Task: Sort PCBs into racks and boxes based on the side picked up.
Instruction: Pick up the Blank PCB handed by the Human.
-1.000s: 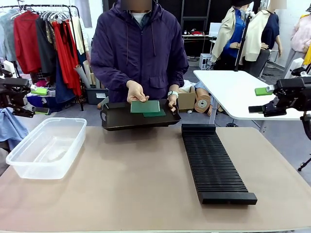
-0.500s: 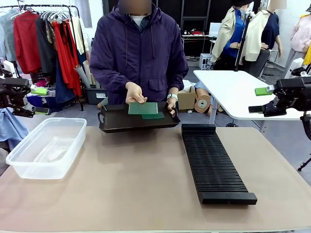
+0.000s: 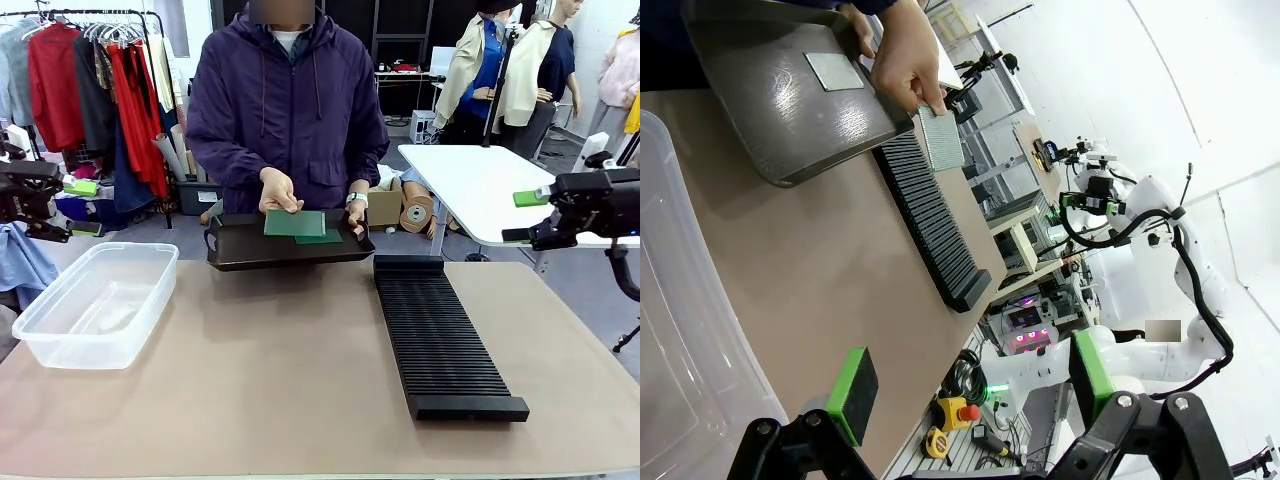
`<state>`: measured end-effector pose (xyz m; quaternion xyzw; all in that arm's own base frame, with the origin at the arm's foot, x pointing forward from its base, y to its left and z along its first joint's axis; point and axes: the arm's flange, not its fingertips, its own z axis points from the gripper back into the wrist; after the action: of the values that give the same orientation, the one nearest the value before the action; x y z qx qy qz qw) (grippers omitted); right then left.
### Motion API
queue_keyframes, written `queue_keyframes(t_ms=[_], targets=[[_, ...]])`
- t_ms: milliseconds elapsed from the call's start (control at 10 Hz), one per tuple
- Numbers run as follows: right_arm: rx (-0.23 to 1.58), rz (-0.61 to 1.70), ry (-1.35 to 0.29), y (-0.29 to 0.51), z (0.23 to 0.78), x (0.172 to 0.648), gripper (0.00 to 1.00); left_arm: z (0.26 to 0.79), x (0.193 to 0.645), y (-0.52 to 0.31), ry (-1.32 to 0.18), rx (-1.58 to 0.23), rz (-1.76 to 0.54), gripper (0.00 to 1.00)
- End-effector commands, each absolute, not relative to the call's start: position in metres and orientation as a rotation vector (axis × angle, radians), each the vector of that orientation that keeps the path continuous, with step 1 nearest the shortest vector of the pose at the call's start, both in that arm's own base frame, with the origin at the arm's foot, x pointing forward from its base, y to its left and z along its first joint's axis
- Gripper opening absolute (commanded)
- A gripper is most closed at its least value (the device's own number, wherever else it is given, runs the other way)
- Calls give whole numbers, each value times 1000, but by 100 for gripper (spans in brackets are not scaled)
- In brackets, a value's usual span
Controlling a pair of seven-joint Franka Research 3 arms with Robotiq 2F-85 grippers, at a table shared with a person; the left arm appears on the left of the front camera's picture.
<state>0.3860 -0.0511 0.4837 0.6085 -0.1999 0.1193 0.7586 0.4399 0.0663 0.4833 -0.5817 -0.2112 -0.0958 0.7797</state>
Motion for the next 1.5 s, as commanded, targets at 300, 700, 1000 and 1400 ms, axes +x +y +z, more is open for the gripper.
queue_keyframes(t_ms=[300, 700, 1000, 1400], targets=[[1344, 319, -485, -34, 463, 442, 100, 484, 440, 67, -451, -1259, -198, 100], [1399, 300, -385, -31, 431, 488, 100, 484, 440, 67, -451, -1259, -198, 100], [1459, 342, -355, -20, 406, 523, 100, 484, 440, 67, -451, -1259, -198, 100], [1527, 319, -298, 6, 383, 553, 100, 484, 440, 67, -451, -1259, -198, 100]])
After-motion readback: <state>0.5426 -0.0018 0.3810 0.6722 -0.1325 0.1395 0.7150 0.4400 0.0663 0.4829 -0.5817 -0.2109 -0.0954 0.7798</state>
